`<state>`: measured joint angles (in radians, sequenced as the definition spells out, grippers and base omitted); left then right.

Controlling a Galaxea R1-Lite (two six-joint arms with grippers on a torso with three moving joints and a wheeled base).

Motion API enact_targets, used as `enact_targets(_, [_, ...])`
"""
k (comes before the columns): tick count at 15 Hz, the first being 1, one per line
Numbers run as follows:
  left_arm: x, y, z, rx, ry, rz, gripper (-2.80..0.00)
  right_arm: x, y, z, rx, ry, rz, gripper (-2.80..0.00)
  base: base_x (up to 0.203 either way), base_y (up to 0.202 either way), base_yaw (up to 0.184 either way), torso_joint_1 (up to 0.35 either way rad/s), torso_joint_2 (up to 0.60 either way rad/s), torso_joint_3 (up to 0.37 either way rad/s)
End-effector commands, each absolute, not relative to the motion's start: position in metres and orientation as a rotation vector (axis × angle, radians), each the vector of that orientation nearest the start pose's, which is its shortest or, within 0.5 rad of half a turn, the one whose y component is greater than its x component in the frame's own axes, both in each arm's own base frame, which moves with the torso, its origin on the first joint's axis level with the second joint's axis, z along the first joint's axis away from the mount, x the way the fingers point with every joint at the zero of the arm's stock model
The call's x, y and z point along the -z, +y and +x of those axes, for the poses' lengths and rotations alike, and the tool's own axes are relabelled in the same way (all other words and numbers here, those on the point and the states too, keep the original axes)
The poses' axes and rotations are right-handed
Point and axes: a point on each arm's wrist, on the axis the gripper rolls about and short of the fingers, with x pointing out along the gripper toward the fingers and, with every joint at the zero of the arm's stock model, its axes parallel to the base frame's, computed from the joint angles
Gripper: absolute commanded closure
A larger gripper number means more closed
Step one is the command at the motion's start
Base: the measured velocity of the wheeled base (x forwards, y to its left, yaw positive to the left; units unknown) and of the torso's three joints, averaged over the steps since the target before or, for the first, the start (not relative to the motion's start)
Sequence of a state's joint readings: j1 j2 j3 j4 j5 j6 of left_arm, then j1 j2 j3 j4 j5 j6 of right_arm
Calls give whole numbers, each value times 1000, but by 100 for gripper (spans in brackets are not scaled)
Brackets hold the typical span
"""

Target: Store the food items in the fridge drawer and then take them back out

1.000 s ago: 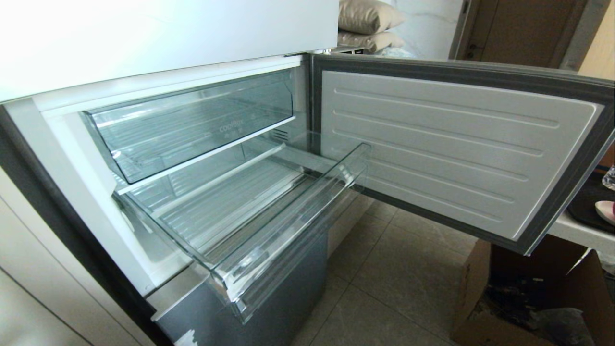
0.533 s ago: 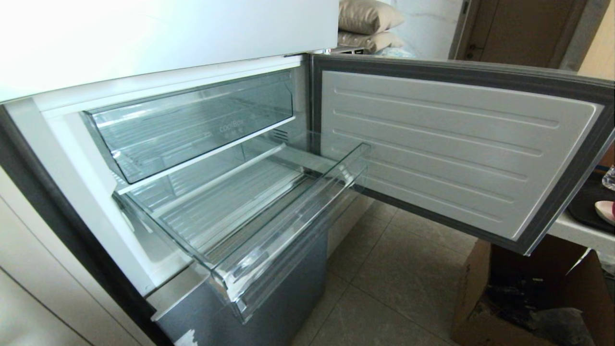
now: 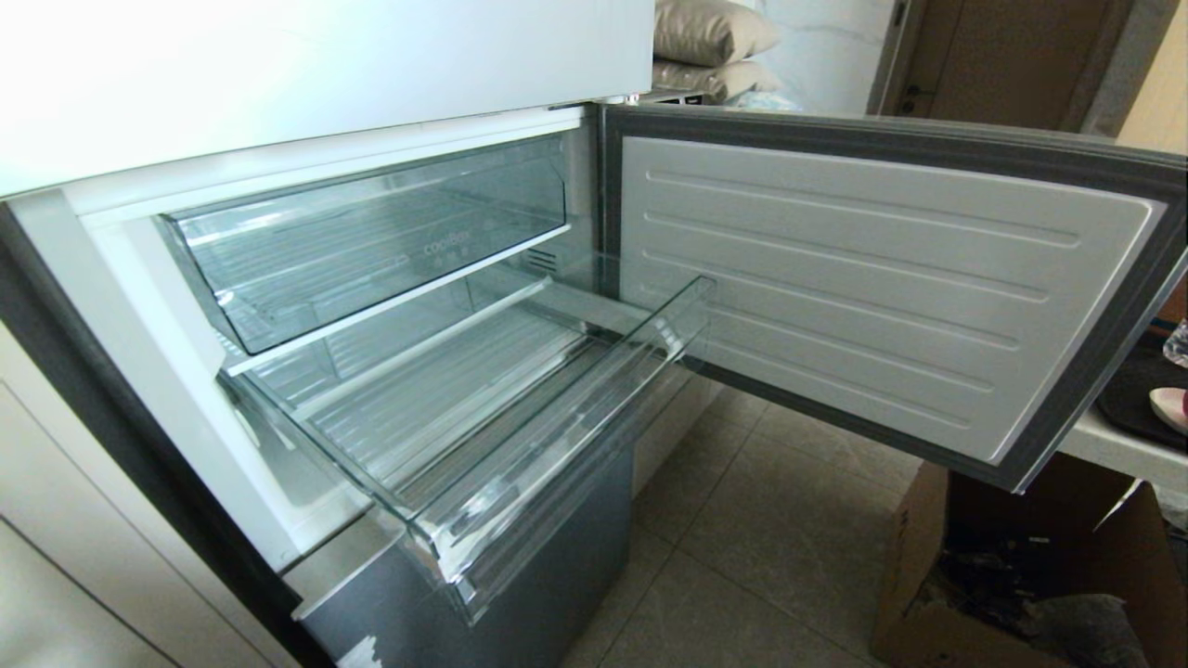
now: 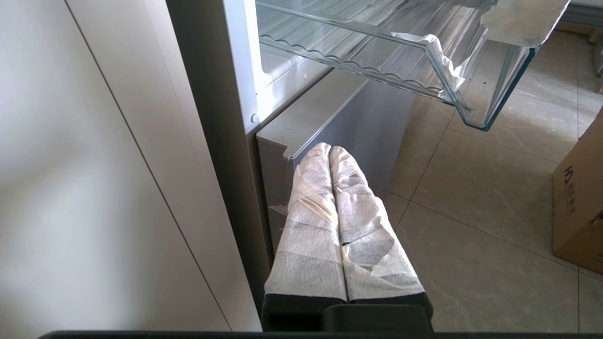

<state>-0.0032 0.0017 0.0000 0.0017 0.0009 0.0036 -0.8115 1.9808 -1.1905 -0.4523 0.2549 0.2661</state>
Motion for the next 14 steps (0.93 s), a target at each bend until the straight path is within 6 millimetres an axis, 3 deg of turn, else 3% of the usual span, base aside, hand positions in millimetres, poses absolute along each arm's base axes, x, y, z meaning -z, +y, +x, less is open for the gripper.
enact_targets(1, [-75, 0, -23, 3, 3, 3, 0, -173, -272, 266, 583, 209, 424, -280, 0, 0, 0, 0, 0, 0])
enact_targets(5, [-75, 0, -23, 3, 3, 3, 0, -171, -265, 263, 529, 223, 444, -280, 0, 0, 0, 0, 0, 0])
enact_targets(10, [-75, 0, -23, 2, 3, 3, 0, -159, -275, 274, 525, 237, 455, -280, 0, 0, 0, 0, 0, 0])
enact_targets(14, [-75, 0, -23, 2, 3, 3, 0, -161, -282, 280, 518, 221, 447, -280, 0, 0, 0, 0, 0, 0])
